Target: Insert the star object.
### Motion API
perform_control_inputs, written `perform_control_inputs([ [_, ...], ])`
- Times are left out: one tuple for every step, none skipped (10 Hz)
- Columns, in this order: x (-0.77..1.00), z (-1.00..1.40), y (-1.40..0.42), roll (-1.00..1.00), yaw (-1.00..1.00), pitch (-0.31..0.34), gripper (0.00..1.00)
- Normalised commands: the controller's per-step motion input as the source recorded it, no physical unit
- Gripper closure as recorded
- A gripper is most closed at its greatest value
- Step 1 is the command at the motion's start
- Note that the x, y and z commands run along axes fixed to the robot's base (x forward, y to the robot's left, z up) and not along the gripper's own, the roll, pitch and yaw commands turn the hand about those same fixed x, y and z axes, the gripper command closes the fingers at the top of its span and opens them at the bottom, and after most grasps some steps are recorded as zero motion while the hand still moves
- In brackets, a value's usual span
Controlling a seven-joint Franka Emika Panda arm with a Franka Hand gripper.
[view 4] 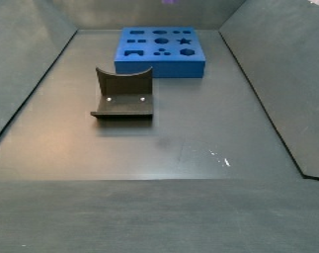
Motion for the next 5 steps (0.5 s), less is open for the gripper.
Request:
perform_control_inputs([
  [-0.43, -0.93, 0.12, 0.03, 0.63, -0.143, 1.0],
  [-0.47, -0.99, 0.14, 0.02, 0.6, -0.116, 1.0],
  [-0.51, -0.97, 0.17, 0.0, 0.52, -0.129, 1.0],
  [-0.38, -0.8, 0.04, -0.01, 0.35, -0.19, 1.0],
  [-0.11, -0.48, 0.0, -0.07, 0.16, -0.077, 1.0],
])
